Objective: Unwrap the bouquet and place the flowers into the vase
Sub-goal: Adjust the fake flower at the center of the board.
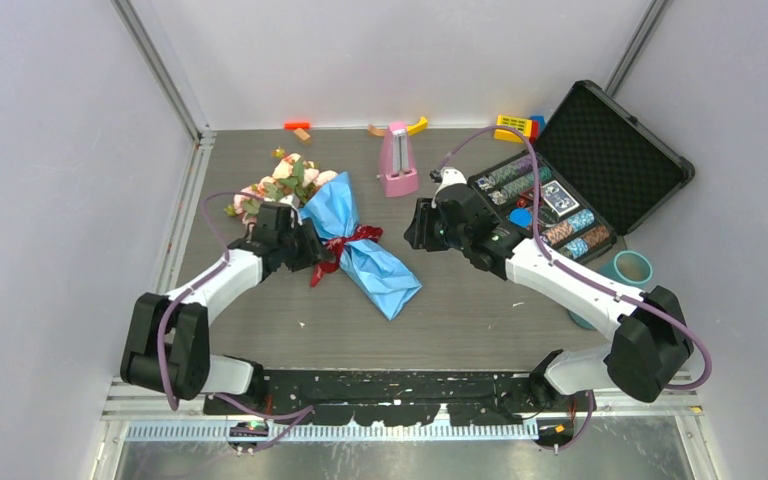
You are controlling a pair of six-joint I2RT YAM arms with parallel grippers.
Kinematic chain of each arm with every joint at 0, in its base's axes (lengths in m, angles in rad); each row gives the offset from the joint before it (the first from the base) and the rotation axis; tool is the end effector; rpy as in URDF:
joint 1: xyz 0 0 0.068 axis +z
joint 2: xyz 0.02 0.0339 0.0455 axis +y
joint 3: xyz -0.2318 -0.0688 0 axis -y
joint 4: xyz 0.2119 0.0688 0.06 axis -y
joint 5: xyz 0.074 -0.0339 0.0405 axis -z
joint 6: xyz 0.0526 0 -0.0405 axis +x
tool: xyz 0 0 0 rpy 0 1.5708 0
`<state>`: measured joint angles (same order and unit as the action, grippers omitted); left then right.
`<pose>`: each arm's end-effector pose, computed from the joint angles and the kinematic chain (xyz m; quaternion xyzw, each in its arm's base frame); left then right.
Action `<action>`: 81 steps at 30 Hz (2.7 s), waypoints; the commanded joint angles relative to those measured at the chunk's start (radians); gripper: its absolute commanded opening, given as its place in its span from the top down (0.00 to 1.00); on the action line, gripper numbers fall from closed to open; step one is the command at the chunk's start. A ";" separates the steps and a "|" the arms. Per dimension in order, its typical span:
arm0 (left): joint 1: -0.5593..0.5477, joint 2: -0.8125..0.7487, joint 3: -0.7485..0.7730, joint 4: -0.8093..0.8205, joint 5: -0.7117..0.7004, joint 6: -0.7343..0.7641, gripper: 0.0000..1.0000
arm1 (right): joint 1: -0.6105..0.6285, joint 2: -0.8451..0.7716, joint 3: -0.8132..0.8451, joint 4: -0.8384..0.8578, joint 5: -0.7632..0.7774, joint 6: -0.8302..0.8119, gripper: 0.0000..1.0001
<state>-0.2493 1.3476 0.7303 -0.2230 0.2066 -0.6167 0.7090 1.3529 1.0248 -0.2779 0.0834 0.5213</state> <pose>0.2492 -0.0746 0.1724 -0.1335 0.9202 -0.2365 0.2821 0.2258 0.1879 0.2563 -0.0637 0.8830 0.2373 0.3998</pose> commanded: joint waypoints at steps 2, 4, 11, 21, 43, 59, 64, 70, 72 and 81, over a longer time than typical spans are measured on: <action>-0.008 0.043 0.032 0.006 -0.041 0.014 0.57 | -0.002 -0.006 0.022 0.032 -0.007 -0.006 0.59; -0.010 0.061 0.040 0.007 -0.036 0.018 0.57 | -0.002 -0.010 0.019 0.033 -0.005 -0.002 0.59; -0.013 0.091 0.054 0.022 -0.035 0.021 0.64 | -0.002 -0.006 0.019 0.031 -0.004 0.000 0.60; -0.015 0.135 0.061 0.033 -0.058 0.034 0.69 | -0.002 -0.007 0.019 0.034 -0.001 0.002 0.60; 0.003 0.090 0.195 0.067 0.149 -0.062 1.00 | -0.002 -0.045 0.002 0.019 0.021 -0.010 0.65; 0.089 0.227 0.343 0.039 0.170 -0.031 1.00 | -0.002 -0.071 -0.017 0.002 0.060 -0.027 0.65; 0.109 0.268 0.357 0.031 0.165 -0.010 0.95 | -0.002 -0.063 -0.014 0.004 0.062 -0.028 0.64; 0.110 0.242 0.359 -0.004 0.188 0.031 0.76 | -0.002 -0.069 -0.018 0.004 0.063 -0.031 0.63; 0.110 0.212 0.356 -0.033 0.174 0.045 0.64 | -0.002 -0.074 -0.020 0.005 0.060 -0.035 0.63; 0.110 -0.003 0.287 -0.175 0.108 0.082 0.29 | -0.003 -0.096 -0.044 0.021 0.049 -0.061 0.63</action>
<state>-0.1417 1.4528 1.0409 -0.3294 0.3328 -0.5640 0.7090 1.3018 0.9871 -0.3004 0.1215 0.4854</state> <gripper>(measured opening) 0.667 0.374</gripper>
